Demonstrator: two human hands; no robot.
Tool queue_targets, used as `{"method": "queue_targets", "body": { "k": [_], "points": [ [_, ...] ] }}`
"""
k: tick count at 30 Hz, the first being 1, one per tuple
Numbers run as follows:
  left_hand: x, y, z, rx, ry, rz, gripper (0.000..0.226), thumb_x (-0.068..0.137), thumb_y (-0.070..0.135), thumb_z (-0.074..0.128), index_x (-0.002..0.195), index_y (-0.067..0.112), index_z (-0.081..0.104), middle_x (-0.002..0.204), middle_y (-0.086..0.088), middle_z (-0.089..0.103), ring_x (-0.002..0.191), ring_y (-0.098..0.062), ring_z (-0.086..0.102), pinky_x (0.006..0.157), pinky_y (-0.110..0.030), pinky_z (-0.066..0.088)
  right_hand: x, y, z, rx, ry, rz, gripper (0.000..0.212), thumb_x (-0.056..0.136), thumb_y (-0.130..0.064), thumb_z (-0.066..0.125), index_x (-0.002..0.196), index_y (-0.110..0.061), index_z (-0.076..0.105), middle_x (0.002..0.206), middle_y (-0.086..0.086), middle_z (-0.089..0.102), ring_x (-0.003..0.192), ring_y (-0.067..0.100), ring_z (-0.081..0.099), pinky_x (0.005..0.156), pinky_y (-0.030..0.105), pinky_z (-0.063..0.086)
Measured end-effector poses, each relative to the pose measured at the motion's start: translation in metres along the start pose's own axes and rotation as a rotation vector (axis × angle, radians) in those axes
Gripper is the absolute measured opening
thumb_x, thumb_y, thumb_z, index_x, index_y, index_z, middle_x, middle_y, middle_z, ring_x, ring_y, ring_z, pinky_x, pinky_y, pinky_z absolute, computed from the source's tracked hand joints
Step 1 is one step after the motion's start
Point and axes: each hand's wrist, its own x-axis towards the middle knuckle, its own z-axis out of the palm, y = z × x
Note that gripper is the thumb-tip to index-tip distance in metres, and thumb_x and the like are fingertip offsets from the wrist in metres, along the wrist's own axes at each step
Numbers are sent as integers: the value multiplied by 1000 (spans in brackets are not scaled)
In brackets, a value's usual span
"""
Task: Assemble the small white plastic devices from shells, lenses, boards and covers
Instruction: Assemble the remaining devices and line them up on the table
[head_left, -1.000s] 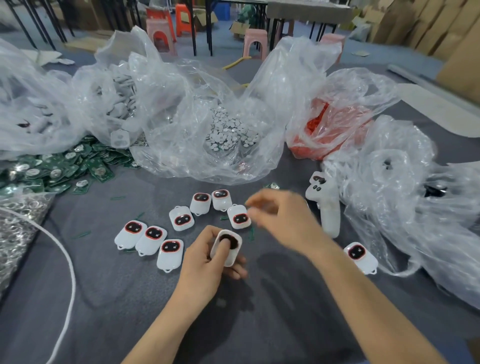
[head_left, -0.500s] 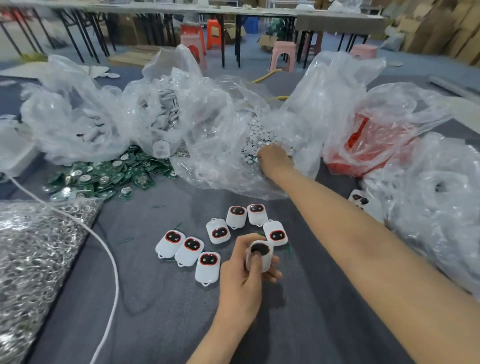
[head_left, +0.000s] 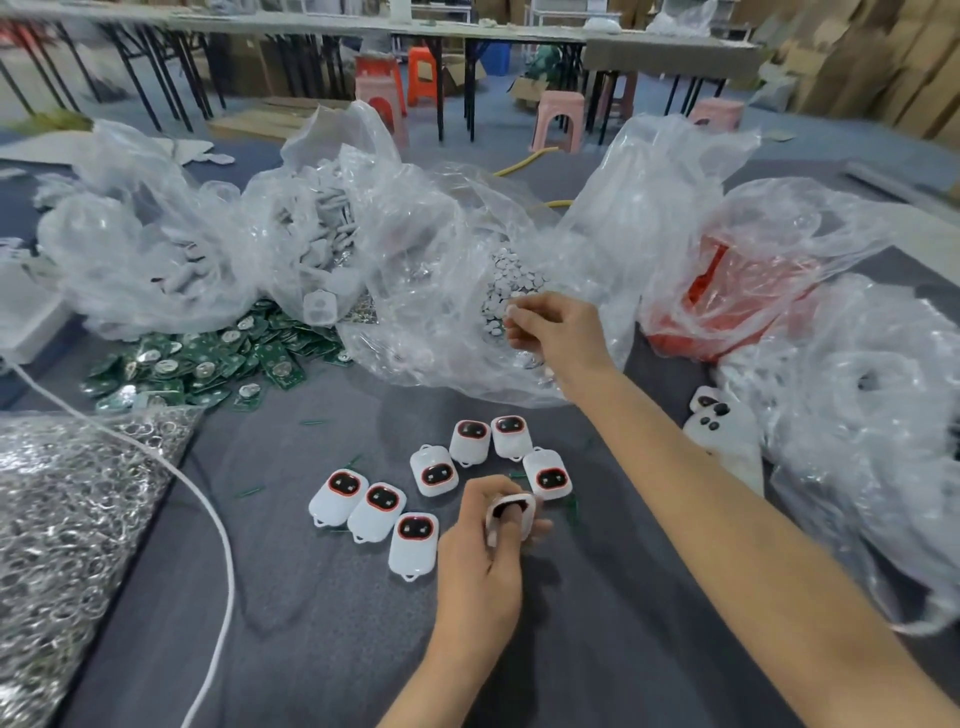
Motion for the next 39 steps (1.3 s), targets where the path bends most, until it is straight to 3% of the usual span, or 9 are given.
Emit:
{"method": "queue_targets", "body": {
  "k": [4,13,16,21,25,28,32,35,39],
  "points": [
    [-1,1,-3,57,54,35,19,88,14,55,90,33,59,91,13,66,86,-6,65,76,-13,45,-71,-20,-23,127,-97,32,15,86,5,62,83,-7,71,68,3,68,59,12,63,59,20,52],
    [-2,1,-4,229,67,-177,22,81,9,70,74,18,52,65,13,61,59,0,54,59,-11,41,-171,0,-65,99,-41,142,12,84,5,64,87,-6,69,74,10,72,64,15,67,60,20,53],
    [-2,8,-5,399,-11,-217,18,82,13,68,81,21,51,69,10,62,67,-5,59,66,-24,50,-187,10,-71,79,-35,163,15,81,4,67,80,-11,70,74,12,72,64,16,66,60,20,52],
    [-6,23,-14,850,-119,-19,12,85,28,65,95,29,60,94,15,56,92,-10,47,74,-24,35,-198,14,-71,77,-46,155,15,76,-2,72,75,-16,76,72,8,70,64,12,63,61,19,51],
    [-6,41,-15,532,-119,41,16,86,19,66,94,32,70,90,17,66,81,-2,55,73,-15,37,-202,15,-65,79,-56,155,15,76,0,73,74,-15,75,69,4,69,62,10,62,59,17,50],
    [-5,50,-11,356,-248,-53,16,87,13,66,84,28,71,76,14,71,71,-3,63,71,-23,50,-203,15,-60,30,-62,101,16,76,2,73,72,-13,72,68,2,69,60,8,62,60,17,50],
    [-3,52,-13,364,-297,39,20,87,6,66,80,25,67,72,10,68,67,-6,62,66,-24,50,-203,18,-59,40,-42,91,10,73,-4,76,71,-12,71,68,4,69,61,10,61,62,18,51],
    [2,52,-17,366,-328,221,14,86,6,66,83,19,68,77,7,65,70,-8,59,65,-13,43,-202,18,-62,264,-128,257,12,64,-21,77,71,-12,74,71,10,69,60,15,62,60,21,53],
    [11,47,-23,402,-421,382,9,84,5,68,86,13,72,88,1,61,77,-8,59,68,-22,47,-197,19,-68,386,-242,430,13,70,-13,70,78,-4,72,73,12,69,59,13,64,56,19,52]
  ]
}}
